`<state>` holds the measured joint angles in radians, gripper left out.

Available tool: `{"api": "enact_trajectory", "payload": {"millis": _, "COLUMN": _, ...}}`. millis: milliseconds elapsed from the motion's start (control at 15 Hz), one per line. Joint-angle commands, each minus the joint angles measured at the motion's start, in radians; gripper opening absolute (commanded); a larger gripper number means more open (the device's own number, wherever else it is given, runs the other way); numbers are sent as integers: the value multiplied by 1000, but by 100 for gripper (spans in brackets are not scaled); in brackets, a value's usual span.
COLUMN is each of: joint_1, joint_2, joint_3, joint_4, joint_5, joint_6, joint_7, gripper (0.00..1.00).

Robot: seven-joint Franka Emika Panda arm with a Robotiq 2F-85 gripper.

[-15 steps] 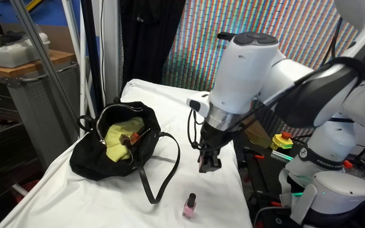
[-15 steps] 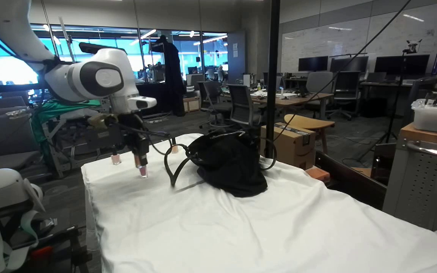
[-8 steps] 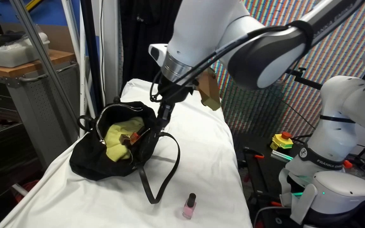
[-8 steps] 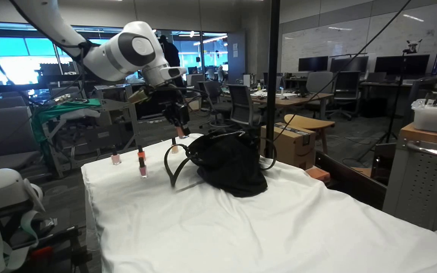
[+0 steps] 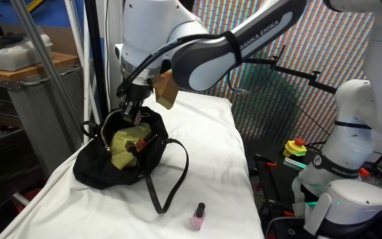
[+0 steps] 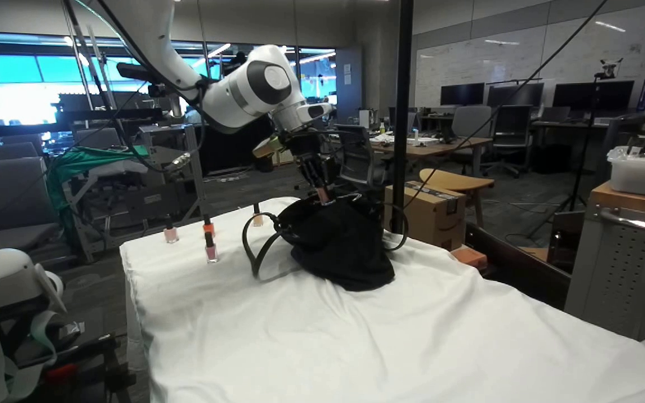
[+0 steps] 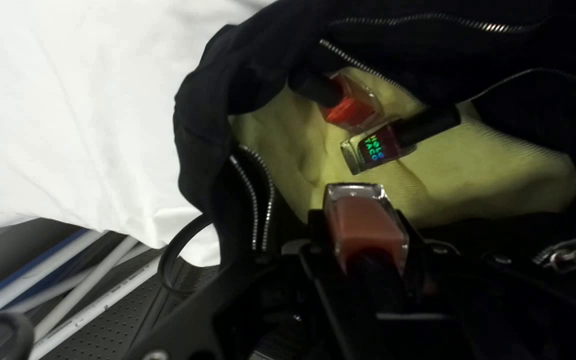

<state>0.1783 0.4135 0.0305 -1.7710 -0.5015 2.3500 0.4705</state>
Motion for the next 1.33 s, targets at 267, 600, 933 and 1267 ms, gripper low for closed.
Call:
{"api": "enact_trajectory", "payload": {"millis": 267, "joint_1": 24, "joint_2": 235, "joint_3": -75, "joint_4": 352, "joint_5": 68, "joint_6": -146, "joint_7": -74, "gripper": 77}}
{"api": "enact_trajectory", "payload": {"millis": 600, "joint_1": 49, "joint_2": 194, "joint_3": -72, "joint_4": 307, "joint_5": 103, "joint_6": -193, "joint_7": -59, "gripper": 100}}
{"api": "enact_trajectory", "payload": {"millis": 933, "joint_1": 89, "joint_2": 57, "joint_3": -28, "joint_4": 131, "joint_5": 164, "joint_6": -228, "joint_7": -34, "gripper": 100}}
{"api": "enact_trajectory", "payload": {"millis": 1267, "joint_1": 142, "joint_2": -130, "joint_3": 25, "joint_4": -143, "joint_5": 202, "joint_6": -196, "joint_7": 78, "gripper": 100}}
